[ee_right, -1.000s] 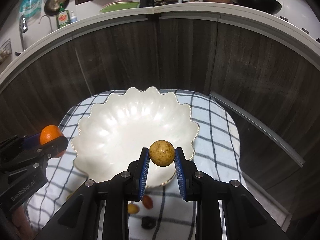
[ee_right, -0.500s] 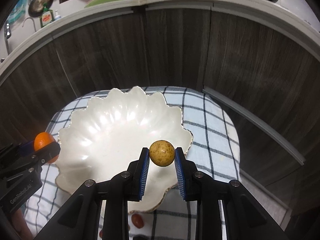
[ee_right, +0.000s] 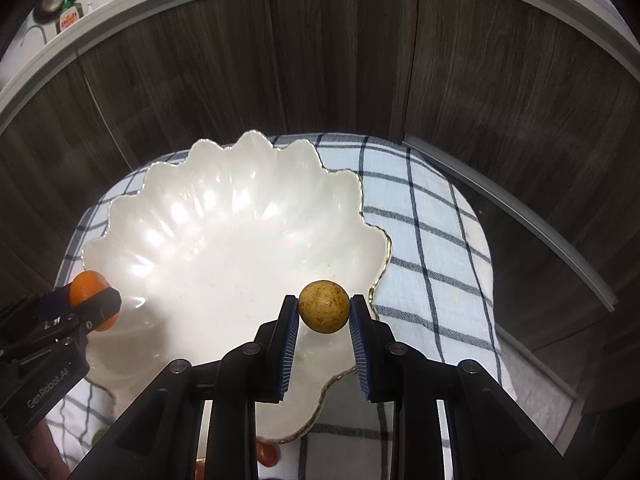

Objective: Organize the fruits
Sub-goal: 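Carry the mandarin and yellow plum over the white bowl with both tools, then open both tools to drop the mandarin and yellow plum into the bowl, then grasp the green citrus with the left tool while the right tool grasps a dark plum, then lift and carry the green citrus and dark plum over the bowl with both tools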

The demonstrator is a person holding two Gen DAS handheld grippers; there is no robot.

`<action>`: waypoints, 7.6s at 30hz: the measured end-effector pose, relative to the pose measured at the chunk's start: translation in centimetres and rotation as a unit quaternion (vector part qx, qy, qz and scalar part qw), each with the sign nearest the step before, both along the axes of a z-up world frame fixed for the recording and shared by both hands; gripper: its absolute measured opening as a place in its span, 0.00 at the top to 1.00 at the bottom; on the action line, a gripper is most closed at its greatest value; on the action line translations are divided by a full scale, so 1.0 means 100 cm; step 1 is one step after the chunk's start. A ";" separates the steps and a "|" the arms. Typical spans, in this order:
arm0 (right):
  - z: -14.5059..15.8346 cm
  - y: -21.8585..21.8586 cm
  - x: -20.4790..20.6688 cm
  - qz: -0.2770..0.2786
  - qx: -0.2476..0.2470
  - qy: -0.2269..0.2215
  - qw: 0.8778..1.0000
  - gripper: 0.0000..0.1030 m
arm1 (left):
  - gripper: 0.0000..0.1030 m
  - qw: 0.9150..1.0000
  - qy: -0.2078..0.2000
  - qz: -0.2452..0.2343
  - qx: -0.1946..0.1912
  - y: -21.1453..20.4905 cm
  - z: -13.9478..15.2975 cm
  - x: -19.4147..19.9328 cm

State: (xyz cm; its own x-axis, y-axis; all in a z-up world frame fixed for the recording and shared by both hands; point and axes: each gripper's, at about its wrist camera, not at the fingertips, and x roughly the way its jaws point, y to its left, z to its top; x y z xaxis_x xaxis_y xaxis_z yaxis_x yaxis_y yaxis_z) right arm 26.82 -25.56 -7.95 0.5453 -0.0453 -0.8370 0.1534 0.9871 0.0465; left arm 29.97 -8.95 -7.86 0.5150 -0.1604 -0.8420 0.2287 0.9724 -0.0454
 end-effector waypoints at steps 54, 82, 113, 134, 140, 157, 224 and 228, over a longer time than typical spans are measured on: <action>0.039 0.024 -0.076 -0.012 -0.012 -0.049 0.999 0.30 | 0.19 0.998 -0.057 0.008 0.028 0.026 0.035 -0.085; 0.014 0.057 -0.159 -0.051 -0.013 -0.029 0.998 0.30 | 0.19 0.998 -0.049 -0.043 0.023 0.047 0.006 -0.148; -0.031 0.102 -0.183 -0.028 -0.016 0.001 0.999 0.30 | 0.22 0.995 -0.045 -0.089 0.023 0.057 -0.047 -0.152; -0.057 0.109 -0.179 -0.004 -0.011 0.026 1.000 0.65 | 0.52 0.996 -0.015 -0.091 0.007 0.051 -0.074 -0.141; -0.056 0.111 -0.178 0.006 -0.012 0.024 1.000 0.77 | 0.55 0.996 -0.016 -0.091 0.007 0.049 -0.074 -0.141; -0.049 0.103 -0.178 -0.001 0.002 0.015 1.000 0.77 | 0.55 0.997 -0.026 -0.076 0.007 0.054 -0.058 -0.151; 0.037 0.040 -0.087 0.026 -0.048 -0.082 0.995 0.77 | 0.55 0.997 -0.063 -0.050 -0.013 0.005 0.019 -0.089; 0.038 0.035 -0.075 0.028 -0.046 -0.081 0.995 0.77 | 0.55 0.997 -0.058 -0.052 -0.015 0.002 0.018 -0.081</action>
State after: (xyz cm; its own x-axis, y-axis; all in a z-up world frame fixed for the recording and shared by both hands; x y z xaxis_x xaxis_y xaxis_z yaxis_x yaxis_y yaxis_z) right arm 19.32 -22.04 -4.18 0.6766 -0.0833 -0.7316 0.0959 0.9951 -0.0246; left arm 21.87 -8.78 -6.08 0.5877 -0.2423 -0.7720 0.3335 0.9418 -0.0417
